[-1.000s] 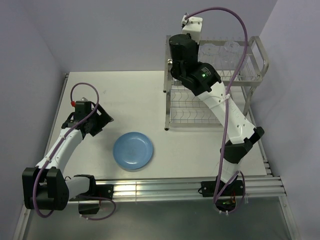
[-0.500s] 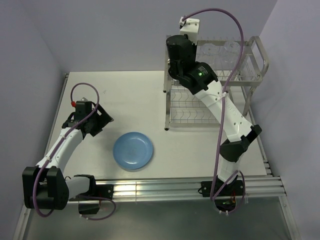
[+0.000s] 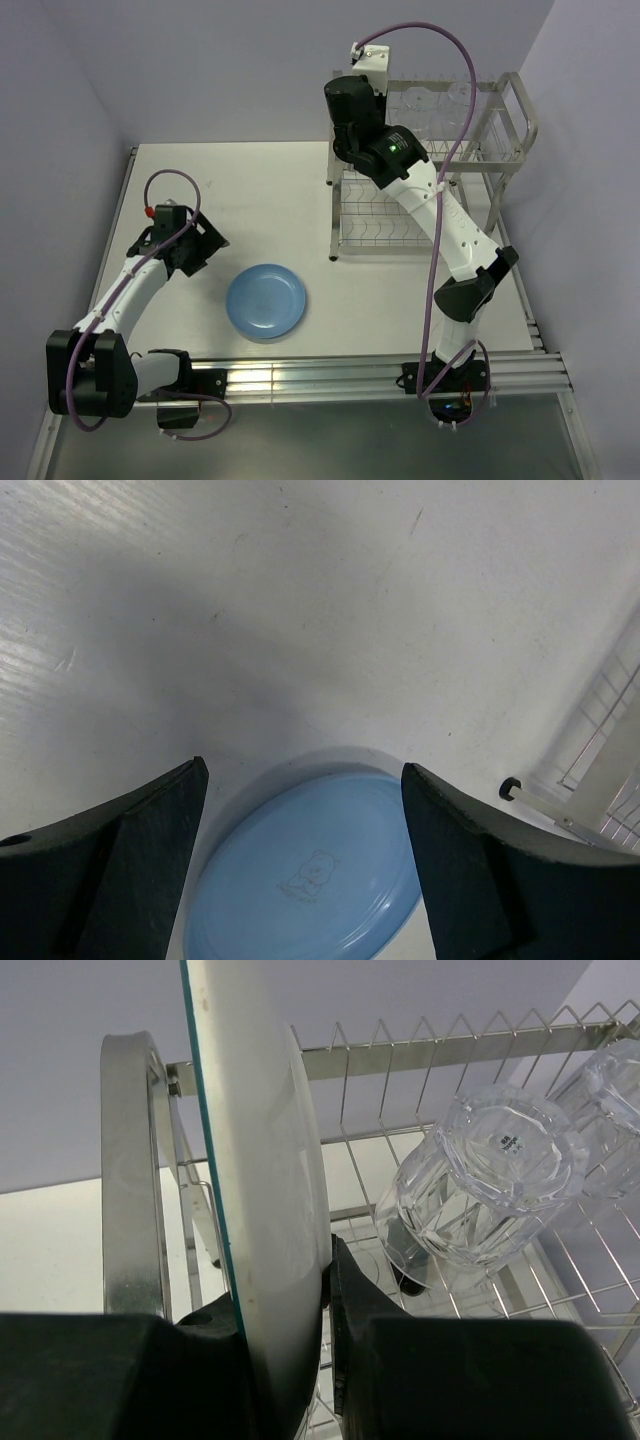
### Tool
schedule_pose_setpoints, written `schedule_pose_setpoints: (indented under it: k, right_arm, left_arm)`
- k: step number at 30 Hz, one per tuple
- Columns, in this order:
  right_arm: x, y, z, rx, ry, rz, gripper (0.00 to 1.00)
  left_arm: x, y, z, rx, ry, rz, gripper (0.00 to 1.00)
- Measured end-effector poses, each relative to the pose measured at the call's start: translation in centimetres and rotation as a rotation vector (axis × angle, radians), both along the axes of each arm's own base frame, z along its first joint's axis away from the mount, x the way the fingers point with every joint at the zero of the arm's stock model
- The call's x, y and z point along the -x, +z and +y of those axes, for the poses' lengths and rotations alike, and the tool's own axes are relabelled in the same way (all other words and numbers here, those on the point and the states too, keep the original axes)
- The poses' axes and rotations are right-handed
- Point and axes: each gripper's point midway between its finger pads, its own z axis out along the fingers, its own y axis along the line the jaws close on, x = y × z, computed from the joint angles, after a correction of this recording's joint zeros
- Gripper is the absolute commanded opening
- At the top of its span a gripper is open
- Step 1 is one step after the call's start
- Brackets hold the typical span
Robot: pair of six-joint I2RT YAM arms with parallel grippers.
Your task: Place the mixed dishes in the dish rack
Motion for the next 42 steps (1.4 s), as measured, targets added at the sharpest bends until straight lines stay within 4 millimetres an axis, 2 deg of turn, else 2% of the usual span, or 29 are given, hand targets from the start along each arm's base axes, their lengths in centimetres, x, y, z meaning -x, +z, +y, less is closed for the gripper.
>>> schedule_pose_setpoints:
  k: [12,16,18,20,22,24,25,33,36,39,42]
  right_arm:
    - [-0.2,-0.5,0.2,-0.01,-0.001,0.005,0.4]
    - [-0.2,-0.5,0.3,-0.017,-0.002,0.004,0.62]
    - [-0.2,-0.5,0.3,-0.017,-0.001,0.004,0.65]
    - [-0.2,-0.4,0.2,-0.018,-0.002,0.003,0.75]
    - [-0.2,-0.2,0.0,-0.022,-0.007,-0.003,0.81]
    - [-0.2,0.2,-0.1,-0.033,-0.007,-0.012,0.96]
    - [-0.2,0.4,0.0,-0.039,-0.004,-0.017,0.99]
    - [0.1,1.2,0.2,-0.051,0.029,-0.025,1.0]
    - [0.8,2.3,-0.3,-0.069,0.041,-0.042,1.0]
    - [2.7,4.2,-1.5,-0.108,0.063,-0.078,1.0]
    - [5.8,6.6,-3.4,-0.164,0.092,-0.132,1.0]
  left_arm:
    - [0.4,-1.1,-0.6,0.003,-0.012,0.034,0.86]
    - [0.5,-1.3,-0.7,0.002,-0.016,0.04,0.86]
    - [0.5,-1.5,-0.9,0.002,-0.02,0.047,0.86]
    - [0.6,-1.6,-1.1,0.001,-0.028,0.052,0.86]
    - [0.7,-1.7,-1.4,-0.001,-0.035,0.054,0.86]
    - [0.9,-2.0,-1.7,-0.003,-0.045,0.061,0.86]
    - [1.0,-2.3,-1.9,-0.004,-0.049,0.066,0.86]
    - [3.3,-5.8,-2.6,-0.002,-0.06,0.155,0.85]
    - [4.3,-7.1,-2.4,-0.007,-0.051,0.189,0.84]
    - [4.5,-7.5,-2.4,-0.004,-0.046,0.189,0.83]
    - [4.3,-7.5,-2.6,0.002,-0.051,0.166,0.78]
